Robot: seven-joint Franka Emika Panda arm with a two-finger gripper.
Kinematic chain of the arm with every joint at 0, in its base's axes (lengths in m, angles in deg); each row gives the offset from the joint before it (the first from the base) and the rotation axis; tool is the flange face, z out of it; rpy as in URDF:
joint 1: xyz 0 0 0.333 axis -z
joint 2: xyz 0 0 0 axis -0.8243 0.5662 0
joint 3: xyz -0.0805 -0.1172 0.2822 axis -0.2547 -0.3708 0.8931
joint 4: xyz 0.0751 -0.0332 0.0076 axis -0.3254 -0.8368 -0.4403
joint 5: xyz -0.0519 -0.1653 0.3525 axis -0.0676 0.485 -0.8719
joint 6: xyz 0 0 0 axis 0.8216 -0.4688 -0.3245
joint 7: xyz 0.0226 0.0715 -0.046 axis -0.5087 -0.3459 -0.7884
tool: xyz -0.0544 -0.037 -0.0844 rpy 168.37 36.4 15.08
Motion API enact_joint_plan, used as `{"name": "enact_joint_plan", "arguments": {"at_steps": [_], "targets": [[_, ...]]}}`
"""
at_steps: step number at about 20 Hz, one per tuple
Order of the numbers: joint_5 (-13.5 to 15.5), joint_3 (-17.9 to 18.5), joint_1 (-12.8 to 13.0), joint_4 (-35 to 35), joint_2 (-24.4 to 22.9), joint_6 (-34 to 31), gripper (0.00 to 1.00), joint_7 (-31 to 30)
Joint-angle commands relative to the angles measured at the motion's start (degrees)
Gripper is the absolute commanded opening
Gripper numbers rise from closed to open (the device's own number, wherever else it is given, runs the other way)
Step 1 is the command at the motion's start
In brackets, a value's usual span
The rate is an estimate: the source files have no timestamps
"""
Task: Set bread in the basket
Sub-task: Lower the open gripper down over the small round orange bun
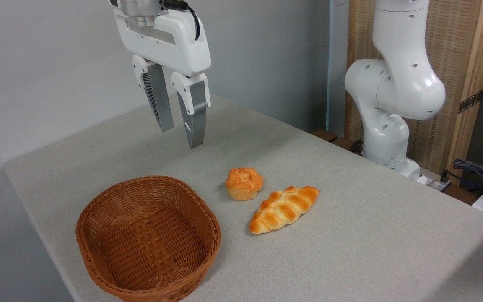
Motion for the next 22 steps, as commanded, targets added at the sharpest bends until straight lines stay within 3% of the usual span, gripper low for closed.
{"name": "enact_joint_plan", "arguments": {"at_steps": [1, 4, 13, 17, 22], "targets": [[1.0, 0.3, 0.1, -2.2, -1.7, -0.6, 1.00, -0.4], [1.0, 0.1, 0.3, -6.3, -4.6, 0.6, 1.00, -0.3], [0.6, 1.5, 7.3, -28.1, -17.7, 9.0, 1.00, -0.2], [0.3, 3.0, 10.4, -34.8, -18.9, 13.0, 1.00, 0.1], [0.1, 3.3, 10.6, -40.4, -18.9, 16.9, 1.00, 1.4]]}}
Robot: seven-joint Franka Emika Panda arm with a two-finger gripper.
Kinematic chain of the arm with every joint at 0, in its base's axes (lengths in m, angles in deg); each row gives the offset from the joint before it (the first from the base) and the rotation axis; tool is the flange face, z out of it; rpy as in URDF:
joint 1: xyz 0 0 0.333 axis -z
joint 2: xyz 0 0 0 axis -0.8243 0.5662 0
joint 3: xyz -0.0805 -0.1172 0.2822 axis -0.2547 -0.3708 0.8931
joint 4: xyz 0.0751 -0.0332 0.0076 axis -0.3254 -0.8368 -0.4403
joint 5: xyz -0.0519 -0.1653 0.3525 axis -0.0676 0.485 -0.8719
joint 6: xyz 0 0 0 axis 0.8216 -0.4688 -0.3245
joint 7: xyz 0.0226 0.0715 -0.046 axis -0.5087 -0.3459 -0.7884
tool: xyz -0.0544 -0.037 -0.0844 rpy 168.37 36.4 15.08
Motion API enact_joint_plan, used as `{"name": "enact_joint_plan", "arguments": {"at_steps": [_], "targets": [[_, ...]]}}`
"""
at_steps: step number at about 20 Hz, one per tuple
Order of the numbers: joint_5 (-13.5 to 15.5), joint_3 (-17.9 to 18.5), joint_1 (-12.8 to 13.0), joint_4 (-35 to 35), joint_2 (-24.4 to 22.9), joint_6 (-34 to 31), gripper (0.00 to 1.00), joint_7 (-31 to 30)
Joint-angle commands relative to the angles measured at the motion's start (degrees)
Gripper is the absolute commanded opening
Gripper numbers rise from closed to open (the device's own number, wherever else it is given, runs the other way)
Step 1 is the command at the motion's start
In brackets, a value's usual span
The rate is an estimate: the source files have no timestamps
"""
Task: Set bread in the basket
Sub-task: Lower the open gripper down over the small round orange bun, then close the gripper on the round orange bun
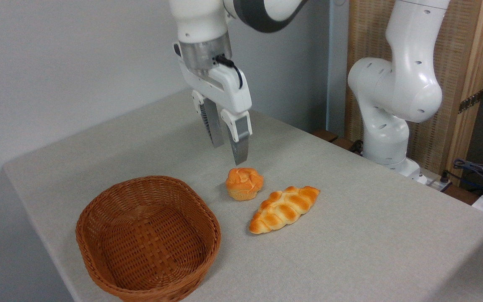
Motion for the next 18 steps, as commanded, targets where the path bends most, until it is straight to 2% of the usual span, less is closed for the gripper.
{"name": "enact_joint_plan", "arguments": {"at_steps": [1, 5, 7, 18], "targets": [[0.1, 1.4, 1.2, -6.1, -1.5, 4.6, 1.00, 2.6], [0.2, 1.4, 1.7, -11.6, -1.4, 9.9, 1.00, 5.2], [0.2, 1.4, 3.0, -11.8, -1.2, 10.0, 1.00, 5.2], [0.2, 1.5, 3.0, -12.3, -0.9, 10.0, 1.00, 5.4]]}}
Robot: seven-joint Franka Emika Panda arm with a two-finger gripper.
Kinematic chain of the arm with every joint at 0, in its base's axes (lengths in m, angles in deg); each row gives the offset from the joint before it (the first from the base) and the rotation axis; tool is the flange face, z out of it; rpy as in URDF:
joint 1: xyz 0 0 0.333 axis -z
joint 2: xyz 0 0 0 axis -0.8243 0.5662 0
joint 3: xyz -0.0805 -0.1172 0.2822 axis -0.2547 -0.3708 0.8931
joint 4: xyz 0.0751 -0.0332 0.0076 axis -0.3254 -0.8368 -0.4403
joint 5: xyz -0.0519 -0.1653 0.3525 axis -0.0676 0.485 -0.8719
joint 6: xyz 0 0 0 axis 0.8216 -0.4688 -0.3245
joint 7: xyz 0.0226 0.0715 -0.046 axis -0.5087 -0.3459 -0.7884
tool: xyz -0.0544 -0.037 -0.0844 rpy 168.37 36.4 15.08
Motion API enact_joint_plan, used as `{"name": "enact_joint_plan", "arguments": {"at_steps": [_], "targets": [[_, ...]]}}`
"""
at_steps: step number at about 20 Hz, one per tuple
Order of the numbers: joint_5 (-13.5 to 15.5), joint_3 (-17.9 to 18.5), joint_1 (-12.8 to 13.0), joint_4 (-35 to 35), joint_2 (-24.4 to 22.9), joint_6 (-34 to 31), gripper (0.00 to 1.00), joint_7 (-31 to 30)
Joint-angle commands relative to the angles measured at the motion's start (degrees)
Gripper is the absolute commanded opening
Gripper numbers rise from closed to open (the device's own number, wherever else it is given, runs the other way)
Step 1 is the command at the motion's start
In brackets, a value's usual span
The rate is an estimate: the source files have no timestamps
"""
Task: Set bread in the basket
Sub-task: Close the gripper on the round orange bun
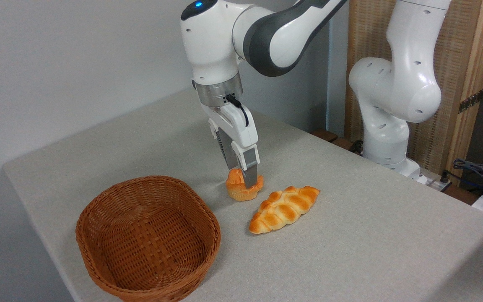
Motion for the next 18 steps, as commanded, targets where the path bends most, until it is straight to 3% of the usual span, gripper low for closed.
{"name": "enact_joint_plan", "arguments": {"at_steps": [1, 12, 14, 18], "targets": [[0.2, 1.2, 0.8, -1.2, -0.8, 0.7, 1.00, 1.2], [0.1, 1.3, 0.8, -4.0, -0.7, 4.3, 0.98, 3.2], [0.1, 1.3, 0.8, -4.0, -0.7, 4.3, 0.75, 3.5], [0.1, 3.3, 0.8, -4.0, -0.2, 4.6, 0.47, 5.2]]}}
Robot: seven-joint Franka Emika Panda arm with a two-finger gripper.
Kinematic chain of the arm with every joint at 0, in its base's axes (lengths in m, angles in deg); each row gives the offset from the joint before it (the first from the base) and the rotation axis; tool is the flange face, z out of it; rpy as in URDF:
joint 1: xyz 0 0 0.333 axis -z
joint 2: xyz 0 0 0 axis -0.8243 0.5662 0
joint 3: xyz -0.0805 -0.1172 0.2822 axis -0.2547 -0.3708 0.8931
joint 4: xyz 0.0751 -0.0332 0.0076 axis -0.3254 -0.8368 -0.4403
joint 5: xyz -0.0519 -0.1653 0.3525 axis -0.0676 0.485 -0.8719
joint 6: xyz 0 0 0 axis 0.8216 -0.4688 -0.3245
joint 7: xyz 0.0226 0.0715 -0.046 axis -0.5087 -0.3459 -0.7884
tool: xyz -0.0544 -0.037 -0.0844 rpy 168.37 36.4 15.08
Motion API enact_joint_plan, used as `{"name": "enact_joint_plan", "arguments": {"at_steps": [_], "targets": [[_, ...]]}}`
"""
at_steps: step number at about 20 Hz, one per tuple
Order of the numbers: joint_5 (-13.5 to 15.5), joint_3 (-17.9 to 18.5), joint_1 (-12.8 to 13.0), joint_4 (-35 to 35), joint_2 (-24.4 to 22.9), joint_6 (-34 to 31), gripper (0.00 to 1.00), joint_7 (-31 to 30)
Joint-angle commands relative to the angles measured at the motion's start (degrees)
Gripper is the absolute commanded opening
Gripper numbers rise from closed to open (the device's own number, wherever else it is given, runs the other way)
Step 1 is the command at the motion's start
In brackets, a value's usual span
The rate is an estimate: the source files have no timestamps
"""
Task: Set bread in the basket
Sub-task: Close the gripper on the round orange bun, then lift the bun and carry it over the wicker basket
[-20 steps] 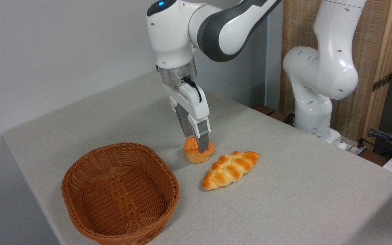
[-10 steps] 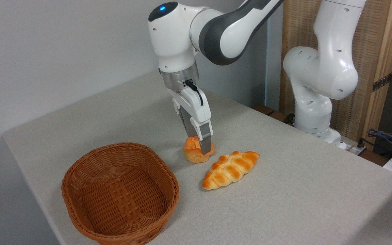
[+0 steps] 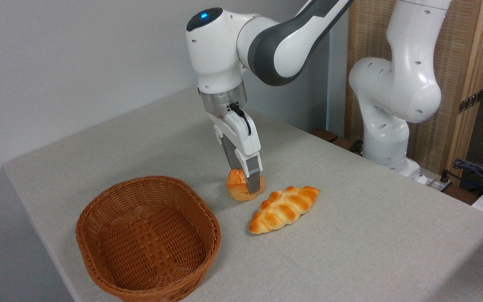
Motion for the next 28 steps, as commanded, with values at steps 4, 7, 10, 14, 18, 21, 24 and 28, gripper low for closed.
{"name": "enact_joint_plan", "arguments": {"at_steps": [4, 7, 10, 14, 18, 21, 24, 28], "targets": [[0.1, 3.9, 0.9, -1.0, -0.3, 1.7, 0.43, 2.6], [0.1, 3.9, 1.0, -1.0, -0.3, 1.7, 0.37, 2.5], [0.1, 3.9, 1.0, -1.0, -0.3, 1.4, 0.37, 2.5], [0.3, 3.7, 1.8, 0.7, -0.5, -2.5, 0.37, 1.8], [0.9, 3.8, 2.6, 5.1, -0.3, -5.9, 0.37, 0.8], [1.3, 3.7, 2.6, 8.9, 0.8, -6.1, 0.37, -0.4], [4.9, 3.9, 2.6, 16.2, 4.6, -6.2, 0.37, -2.8], [5.7, 4.0, 2.5, 24.9, 10.4, -6.1, 0.39, -4.1]]}}
